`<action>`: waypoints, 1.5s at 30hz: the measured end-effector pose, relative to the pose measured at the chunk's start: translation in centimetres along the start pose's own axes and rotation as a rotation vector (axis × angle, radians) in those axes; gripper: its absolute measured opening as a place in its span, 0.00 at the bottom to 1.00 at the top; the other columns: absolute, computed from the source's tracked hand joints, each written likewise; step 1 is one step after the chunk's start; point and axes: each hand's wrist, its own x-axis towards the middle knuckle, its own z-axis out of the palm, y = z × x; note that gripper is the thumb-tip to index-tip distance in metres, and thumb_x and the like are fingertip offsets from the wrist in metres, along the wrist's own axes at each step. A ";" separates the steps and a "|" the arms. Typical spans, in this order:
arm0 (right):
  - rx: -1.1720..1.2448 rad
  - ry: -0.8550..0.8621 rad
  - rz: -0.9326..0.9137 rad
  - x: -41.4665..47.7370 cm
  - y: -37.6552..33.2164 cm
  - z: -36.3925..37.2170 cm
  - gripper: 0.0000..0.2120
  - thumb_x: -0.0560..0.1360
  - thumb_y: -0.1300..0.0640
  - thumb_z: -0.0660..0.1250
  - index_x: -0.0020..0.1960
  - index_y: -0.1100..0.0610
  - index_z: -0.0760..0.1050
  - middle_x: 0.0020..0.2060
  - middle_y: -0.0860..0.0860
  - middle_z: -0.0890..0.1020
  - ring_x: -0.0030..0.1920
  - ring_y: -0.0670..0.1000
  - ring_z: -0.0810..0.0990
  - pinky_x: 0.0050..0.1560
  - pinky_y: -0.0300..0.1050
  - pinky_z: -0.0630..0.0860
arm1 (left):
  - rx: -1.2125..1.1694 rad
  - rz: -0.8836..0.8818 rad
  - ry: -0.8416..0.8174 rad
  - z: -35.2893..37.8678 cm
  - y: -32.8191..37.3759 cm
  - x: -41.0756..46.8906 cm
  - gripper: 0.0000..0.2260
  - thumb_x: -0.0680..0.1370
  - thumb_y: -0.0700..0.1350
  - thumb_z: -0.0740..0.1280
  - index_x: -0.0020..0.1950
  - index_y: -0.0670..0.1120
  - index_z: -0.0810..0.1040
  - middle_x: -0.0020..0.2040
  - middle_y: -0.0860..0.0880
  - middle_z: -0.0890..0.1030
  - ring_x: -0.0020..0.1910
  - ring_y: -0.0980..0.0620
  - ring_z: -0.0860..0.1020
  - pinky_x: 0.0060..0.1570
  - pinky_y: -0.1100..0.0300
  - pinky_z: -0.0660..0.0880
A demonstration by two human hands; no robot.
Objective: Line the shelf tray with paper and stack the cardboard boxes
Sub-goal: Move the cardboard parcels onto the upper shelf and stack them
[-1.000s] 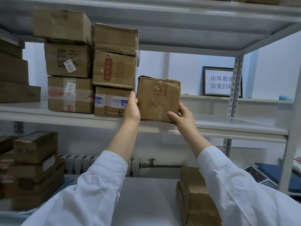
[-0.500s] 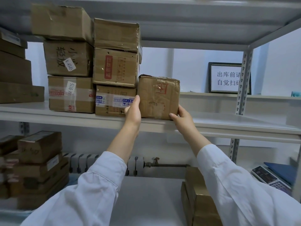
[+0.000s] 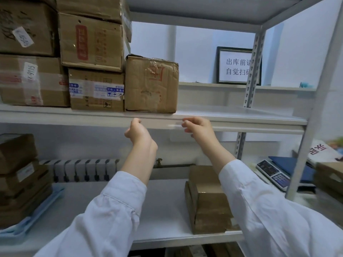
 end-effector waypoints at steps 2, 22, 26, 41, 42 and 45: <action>-0.011 -0.019 0.018 -0.4 0.9 -0.8 0.10 0.79 0.60 0.61 0.57 0.60 0.78 0.46 0.52 0.80 0.40 0.45 0.77 0.37 0.32 0.71 | 0.011 -0.057 -0.016 0.4 -1.2 0.3 0.21 0.77 0.45 0.59 0.70 0.44 0.63 0.69 0.42 0.67 0.67 0.43 0.67 0.60 0.50 0.64; -0.228 -0.011 0.574 -1.0 19.3 -8.3 0.23 0.76 0.50 0.66 0.68 0.57 0.70 0.64 0.55 0.76 0.63 0.56 0.75 0.64 0.52 0.72 | 0.258 -0.491 -0.049 1.5 -19.0 2.4 0.12 0.77 0.47 0.60 0.58 0.43 0.71 0.63 0.44 0.74 0.62 0.48 0.71 0.54 0.55 0.64; -0.365 -0.010 0.662 -1.0 21.7 -8.2 0.29 0.75 0.44 0.64 0.72 0.54 0.64 0.69 0.56 0.71 0.68 0.60 0.69 0.66 0.60 0.68 | 0.318 -0.454 0.008 1.1 -21.7 3.1 0.16 0.77 0.46 0.60 0.64 0.43 0.72 0.60 0.45 0.73 0.60 0.48 0.71 0.55 0.54 0.64; -0.433 -0.008 0.664 -1.5 23.0 -7.5 0.29 0.78 0.47 0.62 0.74 0.56 0.59 0.72 0.57 0.62 0.73 0.61 0.58 0.68 0.57 0.63 | 0.575 -0.739 -0.253 -2.3 -27.0 3.0 0.24 0.72 0.67 0.62 0.44 0.45 0.74 0.43 0.42 0.78 0.43 0.40 0.74 0.51 0.45 0.69; -0.417 -0.010 0.659 -1.5 23.1 -7.4 0.29 0.77 0.47 0.62 0.74 0.56 0.59 0.72 0.57 0.63 0.72 0.60 0.60 0.69 0.57 0.64 | 0.580 -0.739 -0.255 -2.3 -27.0 3.0 0.22 0.72 0.66 0.63 0.43 0.45 0.74 0.42 0.43 0.78 0.42 0.41 0.74 0.50 0.46 0.69; -0.350 -0.025 0.635 -1.7 23.0 -7.0 0.30 0.77 0.47 0.63 0.74 0.57 0.60 0.71 0.57 0.66 0.70 0.60 0.66 0.67 0.57 0.68 | 0.560 -0.717 -0.268 -2.3 -26.1 2.6 0.18 0.75 0.60 0.62 0.42 0.45 0.74 0.40 0.44 0.77 0.40 0.44 0.74 0.38 0.53 0.68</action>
